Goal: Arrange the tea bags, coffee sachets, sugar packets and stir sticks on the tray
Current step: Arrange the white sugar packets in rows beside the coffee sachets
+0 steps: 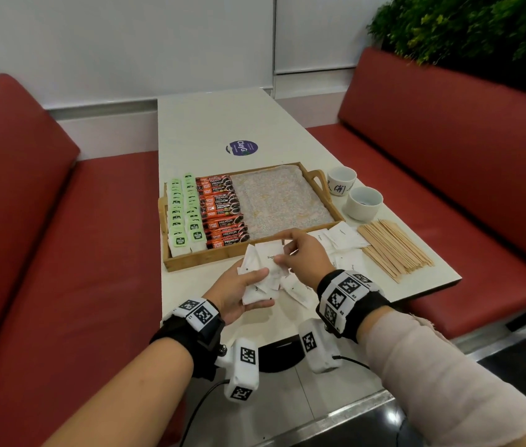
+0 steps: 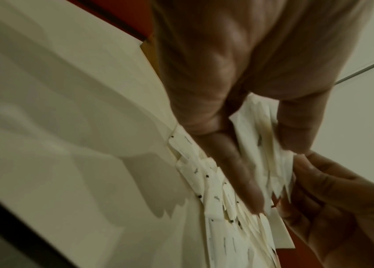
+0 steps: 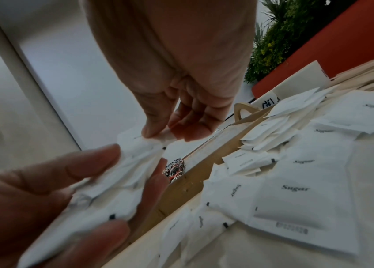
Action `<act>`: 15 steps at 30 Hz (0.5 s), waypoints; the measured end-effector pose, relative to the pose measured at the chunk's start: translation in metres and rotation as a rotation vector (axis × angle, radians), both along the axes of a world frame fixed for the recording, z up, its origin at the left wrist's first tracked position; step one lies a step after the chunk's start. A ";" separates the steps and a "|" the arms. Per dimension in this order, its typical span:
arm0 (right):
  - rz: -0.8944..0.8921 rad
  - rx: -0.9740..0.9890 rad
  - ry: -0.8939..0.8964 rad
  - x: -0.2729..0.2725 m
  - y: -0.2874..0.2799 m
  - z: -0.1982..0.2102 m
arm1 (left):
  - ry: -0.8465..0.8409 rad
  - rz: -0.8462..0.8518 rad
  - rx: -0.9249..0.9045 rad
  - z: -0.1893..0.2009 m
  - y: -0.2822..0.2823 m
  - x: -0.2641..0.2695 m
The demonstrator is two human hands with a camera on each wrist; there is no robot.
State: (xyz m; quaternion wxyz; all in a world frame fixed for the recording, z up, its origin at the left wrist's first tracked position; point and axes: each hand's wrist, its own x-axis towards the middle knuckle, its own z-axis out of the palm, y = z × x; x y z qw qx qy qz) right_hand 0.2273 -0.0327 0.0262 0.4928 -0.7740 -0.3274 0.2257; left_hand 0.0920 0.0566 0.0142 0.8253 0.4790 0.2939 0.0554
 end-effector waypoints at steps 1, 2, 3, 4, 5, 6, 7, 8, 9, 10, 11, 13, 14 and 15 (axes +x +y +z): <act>-0.011 0.005 0.011 -0.001 0.000 -0.001 | -0.009 0.005 0.001 -0.001 -0.001 0.000; -0.020 0.010 0.019 -0.001 -0.001 -0.001 | -0.016 0.015 0.002 -0.001 -0.001 0.000; -0.029 0.011 0.023 -0.001 -0.001 -0.002 | -0.022 0.029 0.005 -0.002 -0.002 0.001; -0.037 0.009 0.025 -0.001 0.000 -0.002 | -0.026 0.046 0.010 -0.002 -0.002 0.001; -0.044 0.010 0.027 0.000 0.000 -0.002 | -0.031 0.064 0.017 -0.002 -0.002 0.003; -0.049 0.010 0.033 0.001 0.001 -0.001 | -0.036 0.083 0.025 -0.001 -0.002 0.006; -0.050 0.010 0.044 0.003 0.002 -0.001 | -0.043 0.102 0.032 0.000 -0.001 0.008; -0.047 0.007 0.062 0.006 0.003 0.001 | -0.051 0.122 0.043 0.001 0.001 0.011; -0.038 0.006 0.080 0.009 0.004 0.003 | -0.060 0.140 0.056 0.003 0.002 0.014; -0.022 -0.002 0.099 0.012 0.004 0.005 | -0.066 0.159 0.069 0.004 0.003 0.017; -0.002 -0.014 0.111 0.015 0.004 0.006 | -0.069 0.175 0.079 0.005 0.004 0.020; 0.033 -0.038 0.124 0.021 0.004 0.011 | -0.071 0.198 0.087 0.007 0.005 0.025; 0.038 -0.039 0.128 0.024 0.004 0.013 | -0.074 0.208 0.084 0.008 0.006 0.028; 0.037 -0.029 0.131 0.028 0.005 0.016 | -0.077 0.221 0.077 0.009 0.007 0.031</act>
